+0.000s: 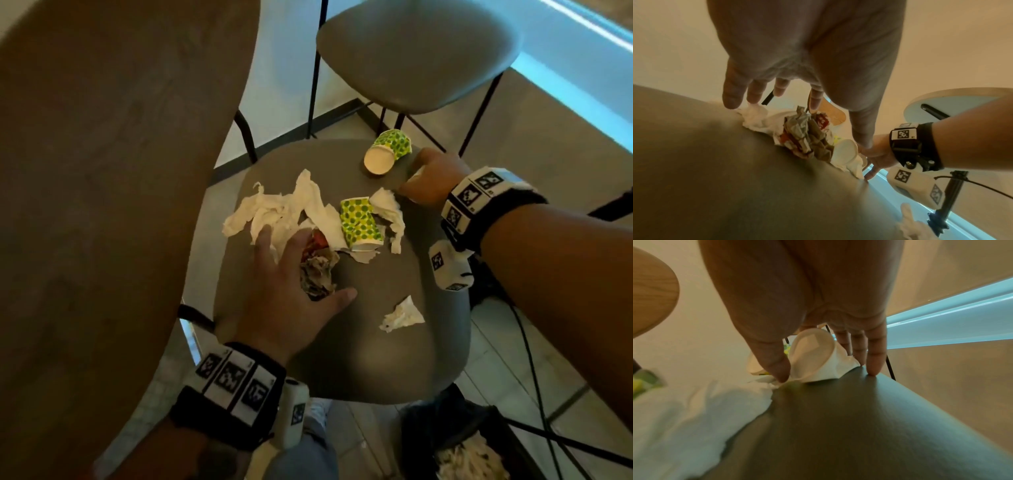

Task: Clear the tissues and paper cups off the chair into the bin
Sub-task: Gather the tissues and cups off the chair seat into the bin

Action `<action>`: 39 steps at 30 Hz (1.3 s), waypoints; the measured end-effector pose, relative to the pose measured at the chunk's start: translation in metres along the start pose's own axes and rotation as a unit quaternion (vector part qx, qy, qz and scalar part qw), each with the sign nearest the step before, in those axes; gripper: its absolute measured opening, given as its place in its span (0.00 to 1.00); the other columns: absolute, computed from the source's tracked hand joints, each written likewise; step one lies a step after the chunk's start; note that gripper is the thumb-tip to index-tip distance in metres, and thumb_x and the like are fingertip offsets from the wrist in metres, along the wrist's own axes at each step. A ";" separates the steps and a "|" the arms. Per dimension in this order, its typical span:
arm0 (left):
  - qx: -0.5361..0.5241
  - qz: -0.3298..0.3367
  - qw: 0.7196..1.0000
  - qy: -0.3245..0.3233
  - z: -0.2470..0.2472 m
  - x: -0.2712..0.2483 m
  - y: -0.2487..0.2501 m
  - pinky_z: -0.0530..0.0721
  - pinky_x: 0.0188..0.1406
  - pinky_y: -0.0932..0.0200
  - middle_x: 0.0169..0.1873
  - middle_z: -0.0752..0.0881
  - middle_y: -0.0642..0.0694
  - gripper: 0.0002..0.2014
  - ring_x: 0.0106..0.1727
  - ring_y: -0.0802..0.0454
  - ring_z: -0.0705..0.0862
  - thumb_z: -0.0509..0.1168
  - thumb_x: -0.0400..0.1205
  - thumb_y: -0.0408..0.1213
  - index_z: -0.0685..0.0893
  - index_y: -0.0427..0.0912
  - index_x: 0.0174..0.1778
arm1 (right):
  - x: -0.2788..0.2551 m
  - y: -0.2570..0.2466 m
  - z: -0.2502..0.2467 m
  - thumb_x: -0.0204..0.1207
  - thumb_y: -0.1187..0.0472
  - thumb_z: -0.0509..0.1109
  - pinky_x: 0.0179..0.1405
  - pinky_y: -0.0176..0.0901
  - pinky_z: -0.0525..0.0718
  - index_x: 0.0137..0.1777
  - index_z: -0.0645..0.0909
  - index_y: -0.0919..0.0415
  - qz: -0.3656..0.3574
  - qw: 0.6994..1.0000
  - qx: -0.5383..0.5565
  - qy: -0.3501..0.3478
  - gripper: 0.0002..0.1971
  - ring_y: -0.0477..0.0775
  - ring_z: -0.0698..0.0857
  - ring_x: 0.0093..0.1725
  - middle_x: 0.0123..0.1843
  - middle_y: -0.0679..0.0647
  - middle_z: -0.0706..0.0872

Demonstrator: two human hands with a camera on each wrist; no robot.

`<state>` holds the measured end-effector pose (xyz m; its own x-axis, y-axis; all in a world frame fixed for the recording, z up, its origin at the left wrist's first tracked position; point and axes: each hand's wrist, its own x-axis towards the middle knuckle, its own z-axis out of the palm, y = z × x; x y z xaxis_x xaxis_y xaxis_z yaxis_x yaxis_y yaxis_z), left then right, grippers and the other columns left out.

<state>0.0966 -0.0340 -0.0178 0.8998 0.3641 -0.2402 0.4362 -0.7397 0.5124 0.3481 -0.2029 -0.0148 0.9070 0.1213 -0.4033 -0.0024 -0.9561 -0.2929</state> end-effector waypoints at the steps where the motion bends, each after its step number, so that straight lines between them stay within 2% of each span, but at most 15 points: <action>1: -0.003 -0.004 1.000 -0.006 0.003 0.004 0.000 0.69 0.80 0.40 0.87 0.47 0.52 0.48 0.88 0.42 0.51 0.74 0.68 0.71 0.59 0.67 0.82 | -0.001 0.003 0.000 0.69 0.40 0.78 0.61 0.61 0.86 0.73 0.74 0.49 -0.009 1.000 -0.005 0.001 0.34 0.58 0.81 0.57 0.68 0.58 0.77; 3: -0.005 -0.011 1.000 -0.009 0.008 0.010 -0.003 0.77 0.76 0.38 0.84 0.58 0.50 0.44 0.84 0.41 0.62 0.73 0.70 0.69 0.64 0.63 0.81 | -0.004 0.009 0.004 0.71 0.44 0.78 0.58 0.57 0.85 0.69 0.77 0.52 -0.022 0.999 -0.034 0.009 0.28 0.56 0.78 0.54 0.64 0.58 0.76; 5: 0.029 -0.018 0.999 -0.007 0.011 0.013 -0.004 0.77 0.74 0.44 0.77 0.67 0.46 0.39 0.78 0.43 0.70 0.72 0.74 0.66 0.66 0.59 0.79 | -0.008 0.013 0.007 0.71 0.42 0.77 0.54 0.53 0.82 0.66 0.78 0.49 -0.035 0.997 -0.065 0.008 0.26 0.57 0.76 0.55 0.67 0.59 0.74; 7: 0.062 -0.012 0.998 0.010 0.012 0.014 -0.005 0.76 0.70 0.49 0.72 0.73 0.46 0.34 0.73 0.45 0.74 0.72 0.76 0.61 0.69 0.58 0.76 | -0.012 0.017 0.010 0.69 0.41 0.78 0.57 0.55 0.82 0.63 0.78 0.46 -0.052 0.996 -0.075 -0.006 0.24 0.60 0.77 0.61 0.69 0.58 0.73; 9: 0.046 -0.001 0.999 0.007 0.012 0.014 -0.006 0.78 0.66 0.51 0.67 0.76 0.47 0.29 0.68 0.46 0.76 0.73 0.77 0.55 0.71 0.56 0.72 | -0.017 0.020 0.011 0.67 0.42 0.78 0.59 0.58 0.82 0.60 0.78 0.45 -0.064 0.996 -0.067 -0.014 0.23 0.63 0.76 0.65 0.68 0.57 0.72; 13: -0.021 -0.006 0.999 -0.024 0.009 0.008 -0.007 0.82 0.59 0.55 0.61 0.76 0.50 0.26 0.62 0.50 0.79 0.76 0.76 0.47 0.73 0.54 0.67 | -0.032 0.028 0.008 0.70 0.47 0.78 0.50 0.49 0.76 0.56 0.78 0.47 -0.095 0.995 -0.034 0.005 0.17 0.56 0.74 0.59 0.59 0.52 0.70; 16: -0.070 0.023 0.997 -0.002 -0.001 -0.003 -0.004 0.81 0.44 0.62 0.54 0.78 0.51 0.21 0.52 0.52 0.82 0.77 0.72 0.45 0.73 0.55 0.55 | -0.049 0.032 0.002 0.72 0.50 0.77 0.43 0.39 0.72 0.54 0.80 0.53 -0.134 0.990 0.013 0.033 0.15 0.50 0.75 0.53 0.55 0.51 0.76; 18: -0.116 0.042 0.992 0.010 -0.012 -0.011 -0.001 0.86 0.41 0.57 0.50 0.80 0.51 0.21 0.47 0.52 0.85 0.77 0.70 0.44 0.73 0.56 0.52 | -0.061 0.034 -0.004 0.73 0.52 0.77 0.38 0.33 0.69 0.52 0.83 0.56 -0.149 0.986 0.060 0.052 0.12 0.45 0.77 0.45 0.48 0.48 0.81; 19: -0.131 0.049 0.990 0.015 -0.018 -0.016 0.002 0.89 0.42 0.55 0.49 0.82 0.50 0.21 0.47 0.52 0.86 0.78 0.70 0.42 0.73 0.57 0.52 | -0.068 0.036 -0.006 0.73 0.54 0.76 0.37 0.31 0.68 0.52 0.83 0.56 -0.146 0.984 0.081 0.059 0.11 0.41 0.77 0.42 0.45 0.45 0.80; 21: -0.149 0.070 0.986 0.023 -0.031 -0.027 0.010 0.90 0.40 0.54 0.46 0.84 0.50 0.21 0.44 0.52 0.87 0.78 0.71 0.39 0.73 0.57 0.50 | -0.083 0.039 -0.012 0.73 0.55 0.76 0.36 0.31 0.68 0.52 0.83 0.56 -0.141 0.981 0.112 0.071 0.10 0.37 0.76 0.40 0.43 0.42 0.79; 25: -0.177 0.097 0.979 0.022 -0.041 -0.041 0.022 0.90 0.35 0.57 0.41 0.85 0.51 0.19 0.38 0.54 0.87 0.77 0.69 0.41 0.75 0.55 0.48 | -0.114 0.049 -0.021 0.72 0.57 0.76 0.38 0.34 0.75 0.51 0.83 0.54 -0.131 0.969 0.191 0.088 0.09 0.39 0.81 0.40 0.44 0.44 0.83; 30: -0.157 0.084 0.984 -0.025 -0.018 -0.038 0.020 0.91 0.38 0.45 0.43 0.85 0.51 0.18 0.40 0.51 0.89 0.74 0.68 0.47 0.74 0.59 0.49 | -0.141 0.067 -0.005 0.72 0.57 0.75 0.40 0.39 0.81 0.51 0.83 0.52 -0.098 0.965 0.236 0.061 0.08 0.44 0.85 0.42 0.46 0.46 0.85; 34: -0.130 0.111 0.985 -0.017 -0.006 -0.037 0.024 0.87 0.38 0.53 0.43 0.85 0.50 0.19 0.42 0.51 0.86 0.76 0.69 0.44 0.74 0.58 0.49 | -0.160 0.082 0.010 0.72 0.58 0.75 0.40 0.38 0.81 0.50 0.83 0.53 -0.097 0.965 0.237 0.051 0.08 0.42 0.84 0.40 0.46 0.46 0.85; 36: -0.127 0.124 0.984 -0.009 -0.005 -0.040 0.028 0.86 0.36 0.52 0.42 0.85 0.49 0.19 0.41 0.50 0.86 0.77 0.70 0.42 0.74 0.59 0.47 | -0.173 0.089 0.013 0.70 0.59 0.75 0.41 0.40 0.82 0.48 0.84 0.53 -0.097 0.957 0.267 0.059 0.07 0.44 0.85 0.38 0.43 0.47 0.86; 39: -0.115 0.166 0.979 -0.006 -0.007 -0.049 0.046 0.86 0.33 0.56 0.40 0.84 0.50 0.19 0.38 0.53 0.86 0.78 0.70 0.42 0.73 0.59 0.46 | -0.194 0.108 0.015 0.69 0.57 0.76 0.41 0.40 0.78 0.48 0.83 0.51 -0.087 0.955 0.275 0.069 0.08 0.45 0.83 0.43 0.46 0.47 0.85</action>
<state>0.0723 -0.0820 0.0238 0.9923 0.1182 -0.0380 0.1079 -0.6690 0.7354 0.1657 -0.3254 0.0190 0.9608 0.1927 -0.1992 -0.0323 -0.6360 -0.7710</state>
